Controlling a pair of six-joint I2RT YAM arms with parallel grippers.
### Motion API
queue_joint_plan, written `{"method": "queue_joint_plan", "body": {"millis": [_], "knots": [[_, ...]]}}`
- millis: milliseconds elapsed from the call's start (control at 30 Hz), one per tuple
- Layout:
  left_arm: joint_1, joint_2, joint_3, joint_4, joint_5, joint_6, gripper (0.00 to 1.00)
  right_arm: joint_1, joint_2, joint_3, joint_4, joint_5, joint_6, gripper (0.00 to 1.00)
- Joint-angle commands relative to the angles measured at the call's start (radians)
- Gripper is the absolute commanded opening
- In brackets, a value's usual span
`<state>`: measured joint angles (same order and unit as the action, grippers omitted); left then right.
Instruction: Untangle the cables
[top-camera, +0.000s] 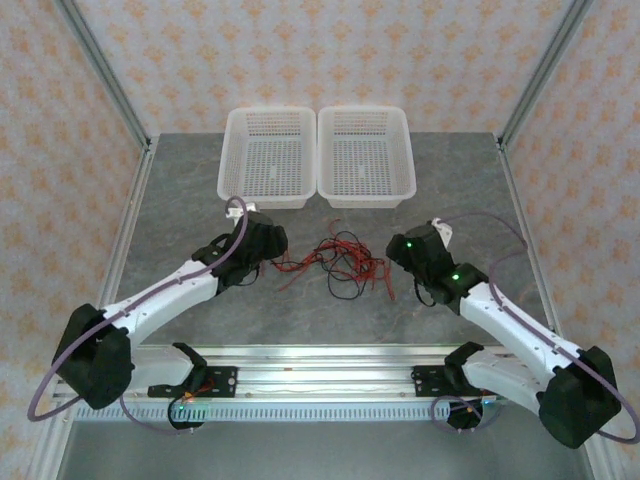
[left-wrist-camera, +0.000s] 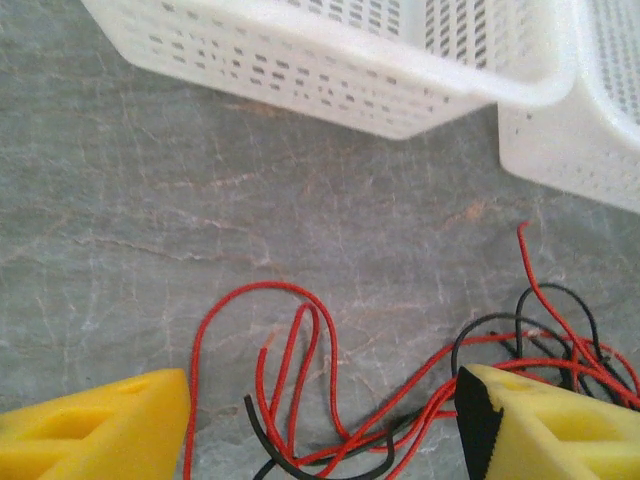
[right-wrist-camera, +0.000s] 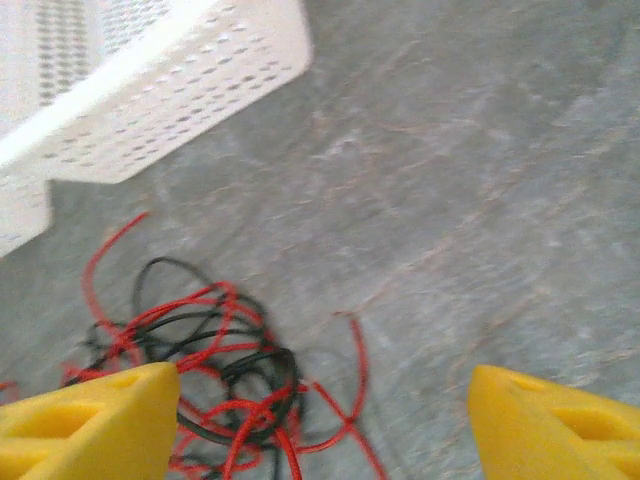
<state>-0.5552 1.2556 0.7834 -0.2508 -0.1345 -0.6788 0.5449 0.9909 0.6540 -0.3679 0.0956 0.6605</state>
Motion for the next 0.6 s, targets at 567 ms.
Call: {"method": "queue_joint_plan", "body": {"millis": [567], "knots": [[-0.124, 0.472, 0.180, 0.122, -0.029, -0.023, 0.60, 0.245, 0.417, 0.112, 0.293, -0.175, 0.106, 0.53]]}}
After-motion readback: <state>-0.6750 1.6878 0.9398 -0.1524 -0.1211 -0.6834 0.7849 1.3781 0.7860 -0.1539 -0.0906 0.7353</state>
